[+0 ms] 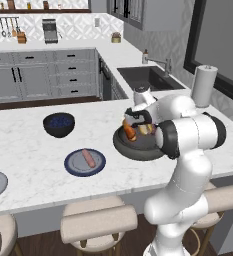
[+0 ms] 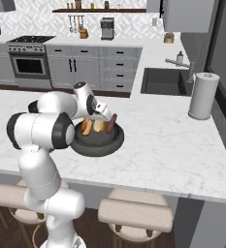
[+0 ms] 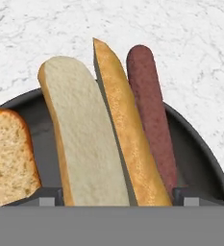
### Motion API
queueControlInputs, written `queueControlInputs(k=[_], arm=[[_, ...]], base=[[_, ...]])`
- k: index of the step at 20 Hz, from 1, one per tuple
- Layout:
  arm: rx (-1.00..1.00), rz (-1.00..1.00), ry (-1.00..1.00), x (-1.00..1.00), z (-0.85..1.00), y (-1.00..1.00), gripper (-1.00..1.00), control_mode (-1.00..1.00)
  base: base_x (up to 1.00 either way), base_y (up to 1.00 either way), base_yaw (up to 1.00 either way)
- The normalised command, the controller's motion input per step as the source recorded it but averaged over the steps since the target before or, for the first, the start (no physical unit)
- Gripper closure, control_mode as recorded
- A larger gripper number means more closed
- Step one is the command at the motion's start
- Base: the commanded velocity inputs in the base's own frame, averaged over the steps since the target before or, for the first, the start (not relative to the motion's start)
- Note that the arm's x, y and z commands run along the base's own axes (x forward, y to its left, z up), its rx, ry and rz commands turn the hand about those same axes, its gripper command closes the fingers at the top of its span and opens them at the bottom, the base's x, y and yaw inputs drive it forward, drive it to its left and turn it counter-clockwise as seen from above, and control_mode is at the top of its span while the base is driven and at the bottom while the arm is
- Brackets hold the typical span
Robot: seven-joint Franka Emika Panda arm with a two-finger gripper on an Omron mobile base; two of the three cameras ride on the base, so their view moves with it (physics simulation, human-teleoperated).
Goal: Place one bun and one sausage from the bowl on each plate.
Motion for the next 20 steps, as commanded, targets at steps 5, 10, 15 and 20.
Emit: queueControlInputs(k=[5, 10, 15, 20], arm=[[0.07, 0.0, 0.0, -0.94, 0.95, 0.0, 1.0, -1.0], [0.08, -0.01, -0.02, -1.0, 0.38, -0.08, 1.0, -1.0], [0.09, -0.01, -0.05, -0.6, 0.16, 0.0, 1.0, 1.0], [0.0, 0.0, 0.0, 0.0, 0.0, 0.0, 1.0, 1.0]], base=[[0.0, 0.0, 0.0], [0.0, 0.0, 0.0], [-0.4, 0.09, 0.0], [-0.97, 0.84, 0.0]])
